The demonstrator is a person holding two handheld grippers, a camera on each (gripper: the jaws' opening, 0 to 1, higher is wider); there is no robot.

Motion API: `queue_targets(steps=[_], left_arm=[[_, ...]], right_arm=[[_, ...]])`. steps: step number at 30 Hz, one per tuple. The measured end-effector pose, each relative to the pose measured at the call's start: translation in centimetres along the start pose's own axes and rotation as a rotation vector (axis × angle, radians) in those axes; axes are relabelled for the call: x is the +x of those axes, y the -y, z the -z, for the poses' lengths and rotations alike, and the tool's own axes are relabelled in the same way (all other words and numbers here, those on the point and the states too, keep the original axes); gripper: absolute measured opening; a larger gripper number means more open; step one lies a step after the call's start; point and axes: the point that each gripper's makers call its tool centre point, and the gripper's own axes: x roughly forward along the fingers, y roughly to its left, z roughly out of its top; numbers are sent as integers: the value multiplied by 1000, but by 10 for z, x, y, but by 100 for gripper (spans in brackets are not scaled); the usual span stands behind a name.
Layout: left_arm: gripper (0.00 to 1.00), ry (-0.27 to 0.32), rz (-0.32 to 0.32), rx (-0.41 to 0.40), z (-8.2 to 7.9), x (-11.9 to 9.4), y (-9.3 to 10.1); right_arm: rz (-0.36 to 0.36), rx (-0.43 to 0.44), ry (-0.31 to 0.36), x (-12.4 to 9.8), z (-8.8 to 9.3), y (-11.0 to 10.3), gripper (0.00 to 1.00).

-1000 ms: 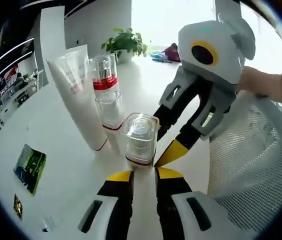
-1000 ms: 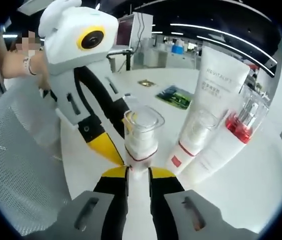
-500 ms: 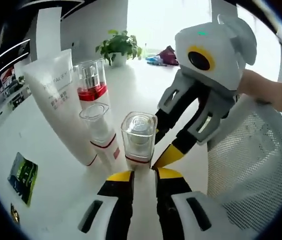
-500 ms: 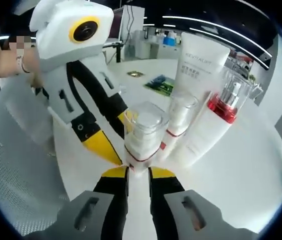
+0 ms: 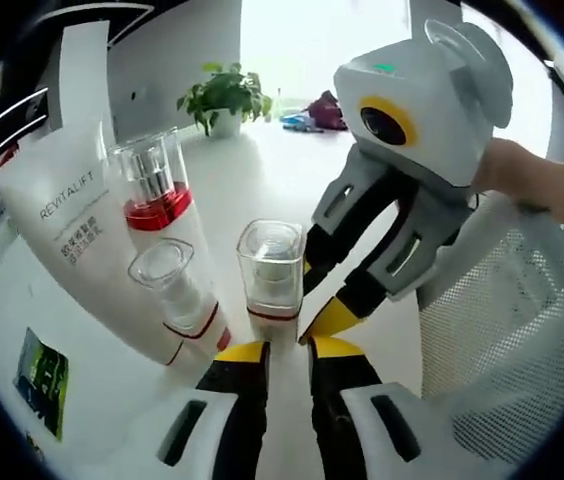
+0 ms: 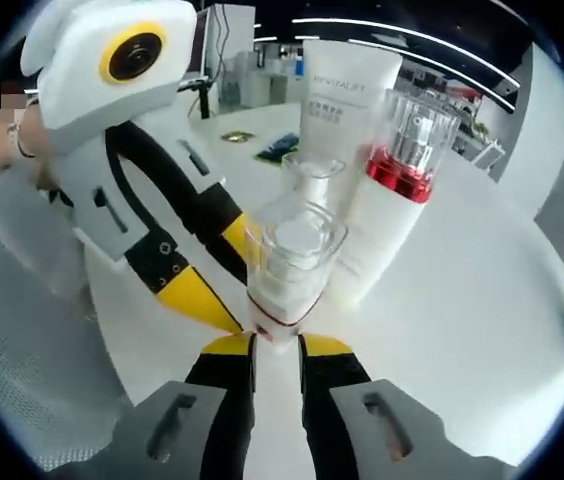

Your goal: Arrange the skincare products in the storage area until every visible bottle or jar stands upright without overlapping.

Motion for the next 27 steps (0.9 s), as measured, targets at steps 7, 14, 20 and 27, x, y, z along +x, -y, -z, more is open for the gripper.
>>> queue_targets(steps=[7,14,20,27], left_arm=[[11,8,13,35,-3,5,0],[11,2,19,51,-3,7,-2],[19,-14,32,44,6,3,2],[19,-16,28,16,12,0,3]], right_arm=[[38,0,-19,3,5,8,16],[45,27,-17,4,7,12,16],[48,70,17,1,1,16,16],[58,63,23,6,-2,19,16]])
